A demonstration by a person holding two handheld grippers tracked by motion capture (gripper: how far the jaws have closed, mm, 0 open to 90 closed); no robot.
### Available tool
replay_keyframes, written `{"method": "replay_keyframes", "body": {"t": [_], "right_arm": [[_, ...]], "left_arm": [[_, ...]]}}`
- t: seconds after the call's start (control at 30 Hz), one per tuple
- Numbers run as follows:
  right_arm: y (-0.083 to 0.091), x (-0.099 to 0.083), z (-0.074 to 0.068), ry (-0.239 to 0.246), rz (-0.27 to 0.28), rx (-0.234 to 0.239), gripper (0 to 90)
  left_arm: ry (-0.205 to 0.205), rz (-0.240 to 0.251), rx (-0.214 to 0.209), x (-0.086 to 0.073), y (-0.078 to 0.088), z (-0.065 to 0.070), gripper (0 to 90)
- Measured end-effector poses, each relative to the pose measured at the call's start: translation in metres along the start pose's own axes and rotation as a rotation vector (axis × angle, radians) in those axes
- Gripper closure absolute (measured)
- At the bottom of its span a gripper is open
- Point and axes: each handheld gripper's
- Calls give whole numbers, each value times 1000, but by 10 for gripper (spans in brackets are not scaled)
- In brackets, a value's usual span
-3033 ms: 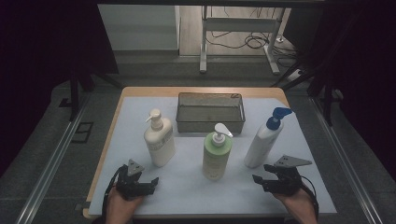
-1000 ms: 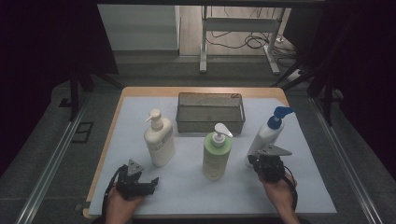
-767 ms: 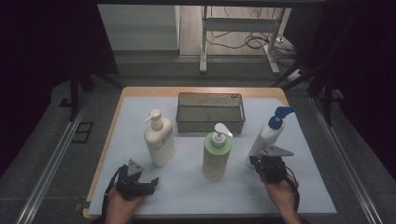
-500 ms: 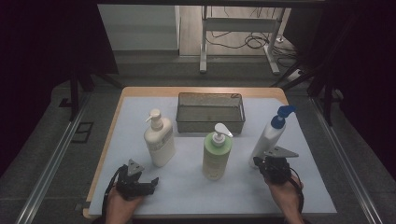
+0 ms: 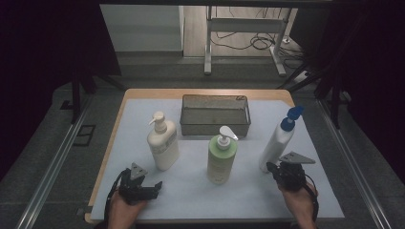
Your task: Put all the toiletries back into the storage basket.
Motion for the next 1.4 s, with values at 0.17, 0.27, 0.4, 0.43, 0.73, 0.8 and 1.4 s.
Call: {"method": "replay_keyframes", "body": {"t": [0.17, 0.27, 0.4, 0.43, 0.73, 0.8, 1.4], "right_arm": [[-7, 3, -7, 6, 1, 4, 896], [-12, 6, -8, 9, -3, -18, 897], [-12, 5, -6, 5, -4, -11, 898], [-11, 4, -5, 6, -2, -9, 898], [-5, -5, 6, 0, -12, -20, 898], [-3, -8, 11, -4, -15, -23, 898], [4, -21, 44, -64, -31, -56, 896]], "left_arm": [[0, 0, 0, 0, 0, 0, 125], [0, 0, 0, 0, 0, 0, 125], [0, 0, 0, 0, 0, 0, 125], [0, 0, 0, 0, 0, 0, 125], [0, 0, 0, 0, 0, 0, 125], [0, 0, 0, 0, 0, 0, 125], [0, 0, 0, 0, 0, 0, 125]]}}
Point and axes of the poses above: each handheld gripper's, and its own axes: y roughly backward along the jaws, x roughly out of its top, z roughly to its right, and after that the axes turned 12 degrees about -z, right-handed
